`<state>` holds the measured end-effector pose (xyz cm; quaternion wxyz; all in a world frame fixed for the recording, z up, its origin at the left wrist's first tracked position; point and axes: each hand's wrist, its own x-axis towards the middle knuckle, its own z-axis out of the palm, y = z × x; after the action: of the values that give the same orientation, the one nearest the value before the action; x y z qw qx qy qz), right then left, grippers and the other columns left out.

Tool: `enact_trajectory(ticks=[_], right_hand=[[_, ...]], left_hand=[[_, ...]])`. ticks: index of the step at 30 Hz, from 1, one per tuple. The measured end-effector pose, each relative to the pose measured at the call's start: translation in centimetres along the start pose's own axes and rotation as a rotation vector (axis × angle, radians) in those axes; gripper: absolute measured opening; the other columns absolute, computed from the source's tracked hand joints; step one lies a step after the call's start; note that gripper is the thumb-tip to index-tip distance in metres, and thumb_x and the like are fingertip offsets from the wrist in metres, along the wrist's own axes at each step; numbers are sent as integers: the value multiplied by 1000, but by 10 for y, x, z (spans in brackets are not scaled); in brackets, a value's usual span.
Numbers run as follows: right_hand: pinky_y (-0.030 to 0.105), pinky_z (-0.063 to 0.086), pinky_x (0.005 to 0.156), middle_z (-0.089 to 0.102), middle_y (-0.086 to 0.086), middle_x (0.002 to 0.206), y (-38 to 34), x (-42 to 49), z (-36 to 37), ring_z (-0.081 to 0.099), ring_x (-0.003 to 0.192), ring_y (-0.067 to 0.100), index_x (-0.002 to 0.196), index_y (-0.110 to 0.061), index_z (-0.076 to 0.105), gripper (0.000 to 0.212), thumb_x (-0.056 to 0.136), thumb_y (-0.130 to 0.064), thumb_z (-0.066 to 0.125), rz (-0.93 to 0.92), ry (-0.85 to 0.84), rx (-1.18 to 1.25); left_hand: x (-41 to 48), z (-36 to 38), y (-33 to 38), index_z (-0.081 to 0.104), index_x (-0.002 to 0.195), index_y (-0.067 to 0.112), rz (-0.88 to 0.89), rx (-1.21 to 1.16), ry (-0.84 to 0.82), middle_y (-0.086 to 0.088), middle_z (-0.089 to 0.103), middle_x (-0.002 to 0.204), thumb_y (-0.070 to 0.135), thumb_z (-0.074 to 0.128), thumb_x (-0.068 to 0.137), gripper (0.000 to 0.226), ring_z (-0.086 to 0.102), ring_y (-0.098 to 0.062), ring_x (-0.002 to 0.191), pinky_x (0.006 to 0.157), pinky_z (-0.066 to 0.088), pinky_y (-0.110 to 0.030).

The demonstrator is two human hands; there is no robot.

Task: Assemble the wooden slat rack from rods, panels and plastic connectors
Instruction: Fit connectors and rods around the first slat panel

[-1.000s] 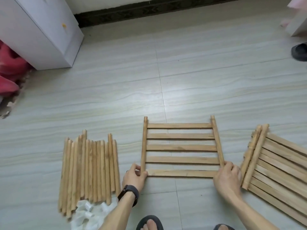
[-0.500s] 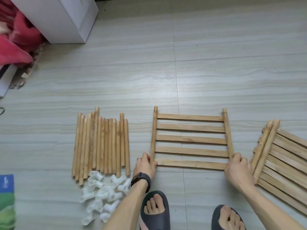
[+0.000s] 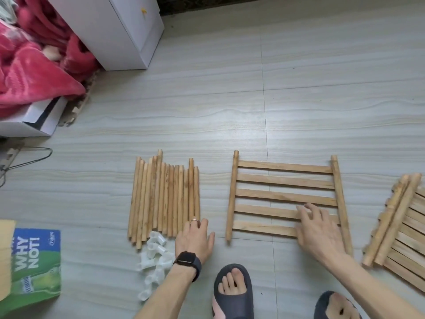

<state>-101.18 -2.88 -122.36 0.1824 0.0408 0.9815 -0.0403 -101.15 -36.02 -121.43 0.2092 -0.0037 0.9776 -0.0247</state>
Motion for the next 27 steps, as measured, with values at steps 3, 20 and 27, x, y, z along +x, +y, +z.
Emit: enact_trajectory(ticks=[3,20,27], right_hand=[[44,44,105,34,6,153,-53,-8,7,37,137,27,146,-31,38,51,99,-49,45,-139,-177,46],[31,50,96,67,-1,127,-84,2,-50,64,111,14,125,-28,65,39,98,-53,54,-127,-511,550],[31,60,77,75,7,114,-104,50,-109,76,98,26,119,-20,69,33,95,-42,65,166,-570,1697]], left_hand=[[-12,1,-28,41,135,26,48,156,-216,-4,49,132,57,44,93,52,49,-26,118,89,44,-40],[39,-102,-10,70,94,20,24,-723,-399,3,75,82,38,76,81,23,70,-9,76,66,53,-25],[74,-118,49,67,101,12,-12,-1546,-145,-6,77,87,16,81,81,25,75,-20,82,66,55,-21]])
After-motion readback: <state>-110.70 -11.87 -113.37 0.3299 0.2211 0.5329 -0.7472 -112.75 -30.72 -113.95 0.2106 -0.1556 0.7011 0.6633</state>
